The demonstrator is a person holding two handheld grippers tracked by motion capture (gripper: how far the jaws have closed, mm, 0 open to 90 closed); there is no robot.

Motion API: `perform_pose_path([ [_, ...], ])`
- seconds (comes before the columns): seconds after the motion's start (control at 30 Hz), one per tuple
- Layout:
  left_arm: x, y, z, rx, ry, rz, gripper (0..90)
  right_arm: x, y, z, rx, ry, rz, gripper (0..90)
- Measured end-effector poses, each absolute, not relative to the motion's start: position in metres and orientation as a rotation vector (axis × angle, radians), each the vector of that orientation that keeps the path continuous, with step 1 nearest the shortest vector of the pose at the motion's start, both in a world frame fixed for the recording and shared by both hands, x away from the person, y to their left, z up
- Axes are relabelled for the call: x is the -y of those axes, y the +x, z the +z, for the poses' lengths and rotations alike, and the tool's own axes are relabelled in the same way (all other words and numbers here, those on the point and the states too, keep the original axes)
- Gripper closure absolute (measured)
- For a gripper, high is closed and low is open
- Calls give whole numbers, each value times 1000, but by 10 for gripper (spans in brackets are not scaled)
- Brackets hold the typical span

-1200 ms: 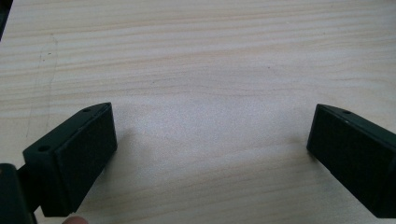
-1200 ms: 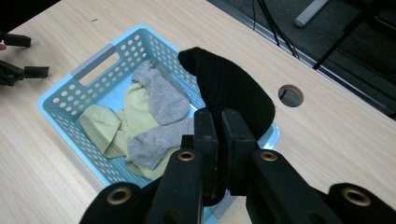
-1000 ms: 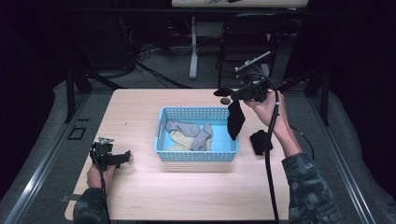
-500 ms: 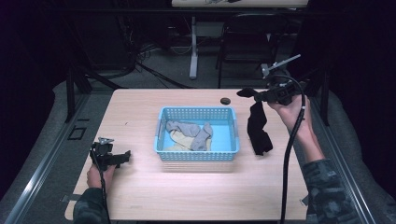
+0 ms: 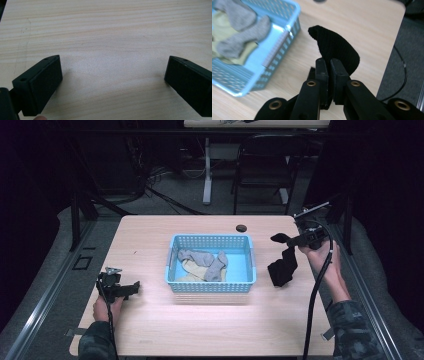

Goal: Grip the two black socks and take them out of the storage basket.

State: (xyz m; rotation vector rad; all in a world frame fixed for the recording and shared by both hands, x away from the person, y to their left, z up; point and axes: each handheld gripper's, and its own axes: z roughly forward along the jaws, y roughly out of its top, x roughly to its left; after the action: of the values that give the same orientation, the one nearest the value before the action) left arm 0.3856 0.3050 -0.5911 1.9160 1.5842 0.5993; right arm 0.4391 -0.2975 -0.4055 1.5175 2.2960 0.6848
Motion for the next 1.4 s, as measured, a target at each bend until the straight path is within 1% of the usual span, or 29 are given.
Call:
perform_pose_path([
  [0.2, -305, 386, -591, -1584, 1916, 599, 15, 303, 445, -457, -2342, 1607, 591, 858],
  [0.4, -305, 386, -591, -1584, 1916, 600, 14, 301, 448, -485, -2367, 1636, 566, 844],
  [0.5, -305, 386, -591, -1584, 1916, 600, 14, 300, 448, -493, -2384, 1630, 549, 808],
  [0.53, -305, 386, -591, -1584, 1916, 599, 15, 300, 447, -495, -2385, 1633, 555, 760],
  [0.7, -305, 386, -591, -1585, 1916, 600, 14, 303, 440, -490, -2338, 1644, 615, 432],
  [0.73, -305, 386, -591, -1585, 1916, 599, 14, 305, 437, -488, -2340, 1640, 634, 387],
  [0.8, -305, 386, -591, -1584, 1916, 599, 15, 307, 430, -484, -2324, 1633, 687, 260],
  [1.03, -305, 386, -591, -1585, 1916, 600, 15, 315, 402, -476, -2333, 1589, 733, 14],
  [1.07, -305, 386, -591, -1585, 1916, 600, 15, 316, 398, -476, -2339, 1593, 738, 0],
  [1.27, -305, 385, -591, -1585, 1915, 599, 15, 328, 370, -486, -2328, 1580, 756, 0],
  [1.4, -305, 385, -591, -1586, 1915, 600, 15, 336, 356, -496, -2340, 1586, 710, 0],
])
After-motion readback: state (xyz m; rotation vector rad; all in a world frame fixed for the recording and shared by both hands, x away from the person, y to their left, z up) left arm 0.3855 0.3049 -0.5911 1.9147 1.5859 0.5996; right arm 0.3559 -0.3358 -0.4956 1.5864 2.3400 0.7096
